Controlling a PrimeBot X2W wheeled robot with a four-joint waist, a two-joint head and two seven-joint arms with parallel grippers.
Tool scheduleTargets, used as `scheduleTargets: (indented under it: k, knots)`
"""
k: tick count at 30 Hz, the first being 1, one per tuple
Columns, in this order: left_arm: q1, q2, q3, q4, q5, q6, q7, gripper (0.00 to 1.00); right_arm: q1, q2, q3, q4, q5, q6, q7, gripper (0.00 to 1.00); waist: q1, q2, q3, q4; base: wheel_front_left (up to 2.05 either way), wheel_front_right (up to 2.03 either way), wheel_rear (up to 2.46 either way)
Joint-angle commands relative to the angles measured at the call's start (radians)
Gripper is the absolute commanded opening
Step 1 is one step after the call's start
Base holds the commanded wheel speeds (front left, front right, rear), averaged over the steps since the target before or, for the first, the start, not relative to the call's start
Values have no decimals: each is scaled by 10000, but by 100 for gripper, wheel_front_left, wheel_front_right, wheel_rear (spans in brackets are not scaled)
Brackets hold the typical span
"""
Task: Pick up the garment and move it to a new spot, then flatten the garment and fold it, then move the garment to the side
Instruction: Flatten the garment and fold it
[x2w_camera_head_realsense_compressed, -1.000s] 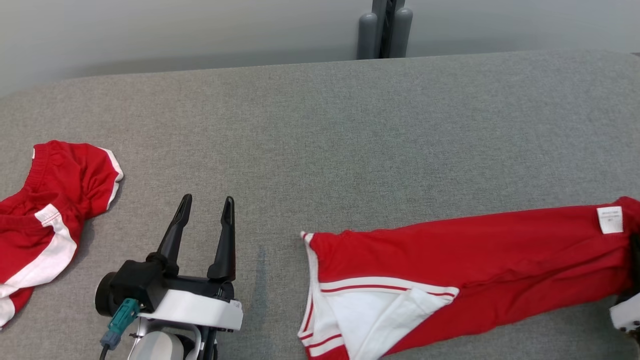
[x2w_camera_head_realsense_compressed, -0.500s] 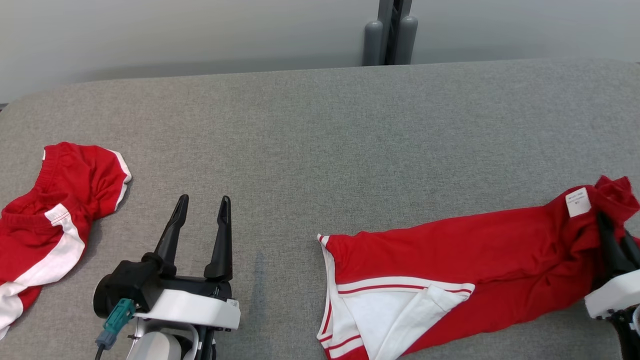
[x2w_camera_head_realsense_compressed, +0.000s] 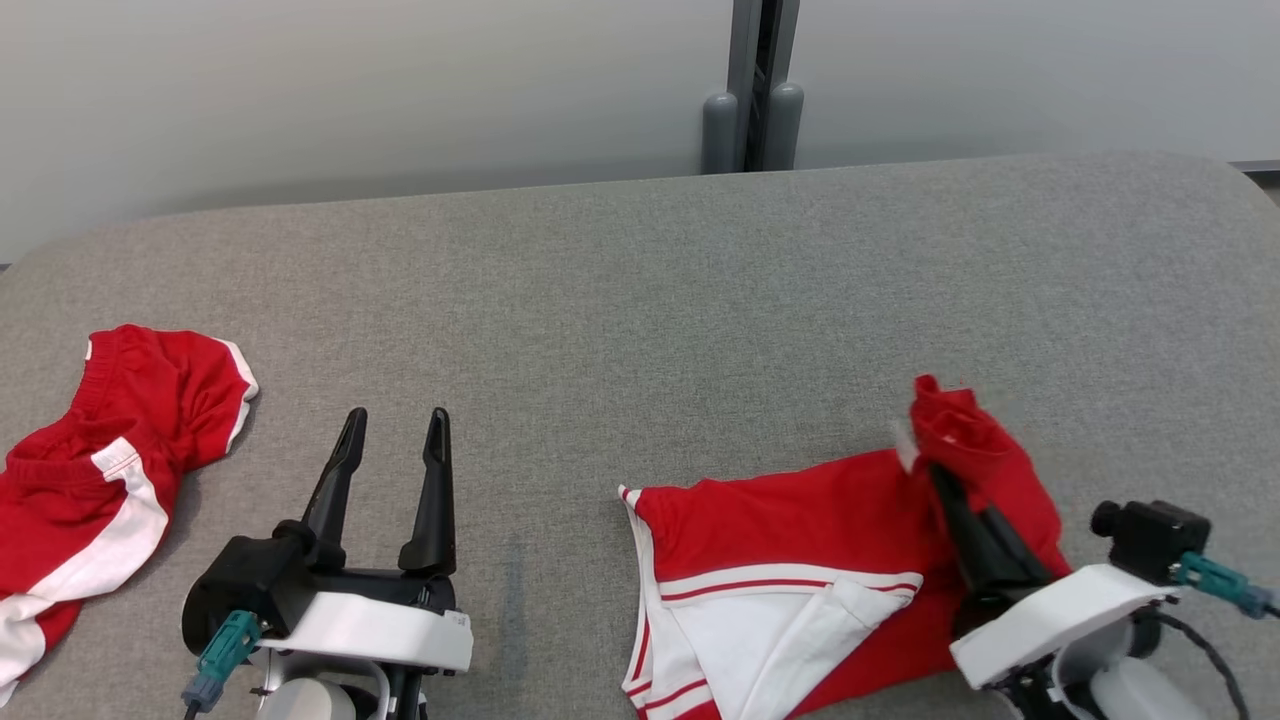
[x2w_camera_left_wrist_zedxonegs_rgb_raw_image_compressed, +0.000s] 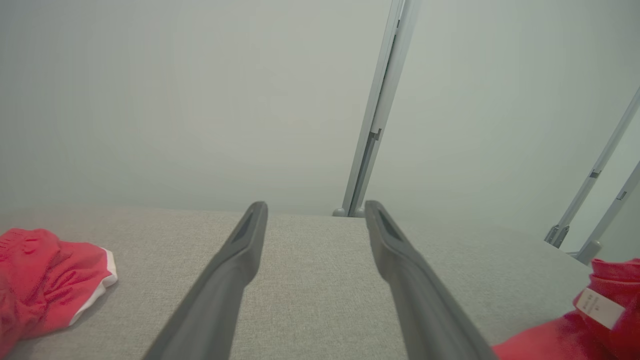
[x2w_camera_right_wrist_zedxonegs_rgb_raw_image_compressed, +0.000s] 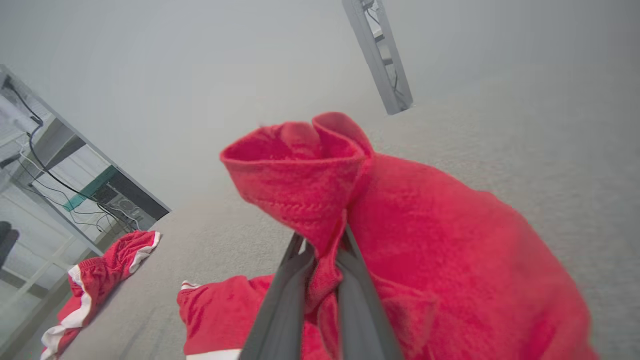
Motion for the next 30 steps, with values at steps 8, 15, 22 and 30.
scheduleTargets:
  k: [8,15,22,30]
  knots:
    - [43,33,177,13,-157,-37,-35,100,399,1193,922,-622,1201,2,891,0,0,0,40,243,0,0,0]
    - [-56,35,125,21,-304,-18,-37,100,602,1692,1134,-457,1408,2,1220,0,0,0,193,520,0,0,0]
    - [-180,33,43,85,-425,61,-35,100,456,1906,1237,205,1554,2,1467,0,0,0,401,758,0,0,0]
    - [-264,33,67,156,-504,76,-37,100,82,1895,1599,39,1954,2,1644,100,0,0,502,781,0,0,0]
